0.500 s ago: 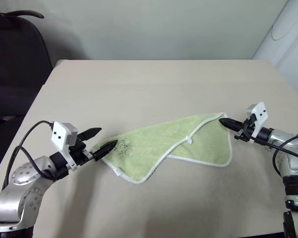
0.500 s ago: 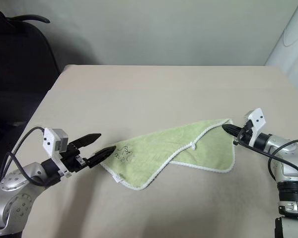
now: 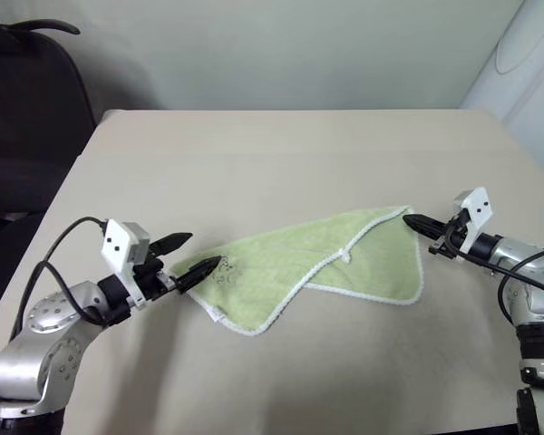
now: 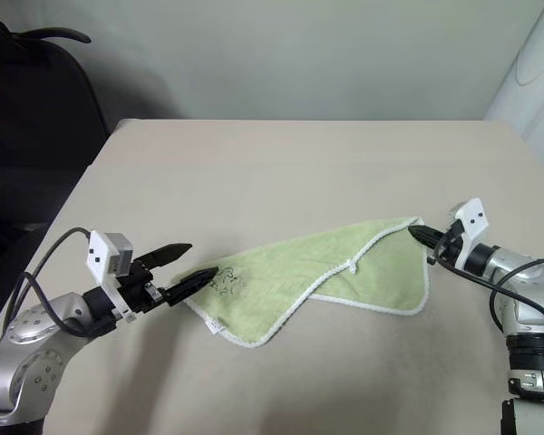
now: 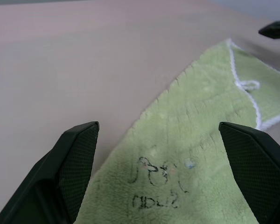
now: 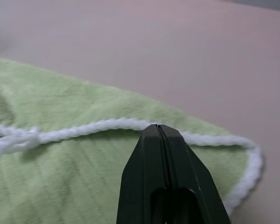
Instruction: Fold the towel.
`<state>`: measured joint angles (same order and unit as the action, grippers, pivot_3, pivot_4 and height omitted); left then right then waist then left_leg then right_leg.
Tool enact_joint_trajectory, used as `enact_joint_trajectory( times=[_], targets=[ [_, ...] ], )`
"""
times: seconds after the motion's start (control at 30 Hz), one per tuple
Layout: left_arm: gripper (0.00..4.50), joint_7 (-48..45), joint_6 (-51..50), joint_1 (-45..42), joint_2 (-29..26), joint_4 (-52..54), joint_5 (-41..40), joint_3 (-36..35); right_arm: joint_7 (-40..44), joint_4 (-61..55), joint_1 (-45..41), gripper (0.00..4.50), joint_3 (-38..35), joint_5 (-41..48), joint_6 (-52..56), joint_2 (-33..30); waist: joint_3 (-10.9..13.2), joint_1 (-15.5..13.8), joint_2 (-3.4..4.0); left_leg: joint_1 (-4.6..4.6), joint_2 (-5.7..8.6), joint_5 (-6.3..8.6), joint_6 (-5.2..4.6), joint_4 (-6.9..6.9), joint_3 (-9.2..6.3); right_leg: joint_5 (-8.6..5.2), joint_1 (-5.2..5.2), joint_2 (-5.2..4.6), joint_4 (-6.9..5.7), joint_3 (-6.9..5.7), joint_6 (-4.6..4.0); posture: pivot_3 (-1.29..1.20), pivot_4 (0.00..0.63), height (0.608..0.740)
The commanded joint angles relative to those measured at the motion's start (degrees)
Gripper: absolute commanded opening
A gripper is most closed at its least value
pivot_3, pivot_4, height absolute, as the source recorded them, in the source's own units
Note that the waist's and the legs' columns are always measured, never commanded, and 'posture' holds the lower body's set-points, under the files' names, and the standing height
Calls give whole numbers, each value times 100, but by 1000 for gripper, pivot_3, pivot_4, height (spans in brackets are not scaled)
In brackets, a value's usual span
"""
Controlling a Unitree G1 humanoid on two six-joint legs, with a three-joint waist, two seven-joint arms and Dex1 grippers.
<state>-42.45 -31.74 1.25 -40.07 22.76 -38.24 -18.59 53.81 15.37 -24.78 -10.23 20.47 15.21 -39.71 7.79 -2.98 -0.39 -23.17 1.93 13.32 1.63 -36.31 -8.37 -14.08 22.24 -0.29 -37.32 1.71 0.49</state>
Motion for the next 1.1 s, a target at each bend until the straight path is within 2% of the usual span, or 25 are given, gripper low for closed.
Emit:
enact_joint_trajectory(
  times=[0.03,0.57,0.87,1.1],
  targets=[
    [4455,-31,155,-116,3,34,79,29,34,40,-223,0,-110,-56,-203,-171,0,0,0,0,0,0,0,0,0,0,0,0,-1,0,-1,0,150,740],
    [4455,302,110,94,340,379,104,143,21,295,-351,0,0,-197,-393,-65,-1,4,0,1,-1,1,0,2,1,-2,1,0,-4,-1,-3,0,150,740],
    [4455,30,164,-450,348,-181,138,387,-184,-627,229,0,-273,1,85,-158,-1,-5,0,2,-1,0,0,-2,0,-2,-3,0,-8,-2,-4,0,150,740],
    [4455,89,227,-823,649,-337,271,748,-244,-1226,666,0,-507,204,480,-297,-3,1,-3,1,-1,1,1,-6,3,-2,-4,0,-5,-1,-3,0,150,740]
  ],
)
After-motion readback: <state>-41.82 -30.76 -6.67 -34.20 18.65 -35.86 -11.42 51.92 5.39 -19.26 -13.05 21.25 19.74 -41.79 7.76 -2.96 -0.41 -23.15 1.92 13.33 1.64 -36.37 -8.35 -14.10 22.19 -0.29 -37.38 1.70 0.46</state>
